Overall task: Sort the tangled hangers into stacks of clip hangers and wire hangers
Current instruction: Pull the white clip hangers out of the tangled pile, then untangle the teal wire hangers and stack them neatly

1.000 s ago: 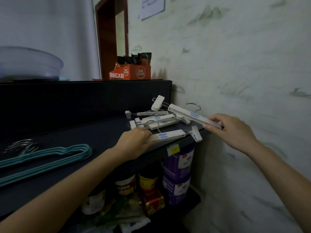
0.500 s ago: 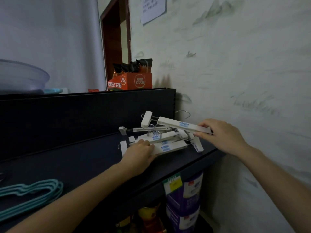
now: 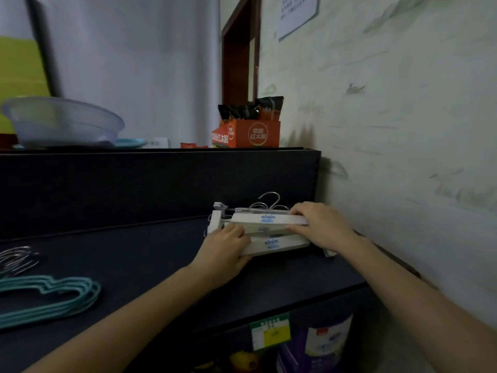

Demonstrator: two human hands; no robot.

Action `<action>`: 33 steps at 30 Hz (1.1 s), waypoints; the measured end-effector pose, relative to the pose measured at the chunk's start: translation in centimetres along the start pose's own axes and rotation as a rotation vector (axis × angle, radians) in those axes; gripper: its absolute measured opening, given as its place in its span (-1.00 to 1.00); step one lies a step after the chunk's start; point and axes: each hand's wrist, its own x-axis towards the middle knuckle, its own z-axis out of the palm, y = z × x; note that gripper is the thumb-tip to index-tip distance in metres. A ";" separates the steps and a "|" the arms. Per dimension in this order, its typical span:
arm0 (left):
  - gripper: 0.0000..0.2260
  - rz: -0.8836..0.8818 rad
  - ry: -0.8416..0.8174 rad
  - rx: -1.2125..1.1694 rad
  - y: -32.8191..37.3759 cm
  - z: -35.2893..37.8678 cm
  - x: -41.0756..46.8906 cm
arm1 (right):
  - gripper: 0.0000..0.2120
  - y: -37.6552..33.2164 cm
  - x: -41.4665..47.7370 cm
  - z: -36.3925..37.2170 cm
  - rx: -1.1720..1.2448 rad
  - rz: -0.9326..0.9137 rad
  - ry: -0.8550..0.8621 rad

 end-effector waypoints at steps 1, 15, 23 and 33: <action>-0.69 -0.002 0.016 0.014 -0.1 -0.2 -0.3 | -0.71 -0.2 0.4 0.4 -0.006 -0.019 -0.014; -0.66 -0.316 0.077 0.129 -4.5 -4.9 -8.5 | -0.55 -2.9 2.4 2.3 -0.218 -0.150 0.032; -0.65 -0.512 0.074 0.230 -7.7 -9.4 -16.6 | -0.67 -12.9 1.9 1.9 0.049 -0.385 0.095; -0.73 -0.749 0.068 0.339 -12.1 -18.6 -34.8 | -0.73 -33.8 -0.8 3.4 0.254 -0.646 -0.021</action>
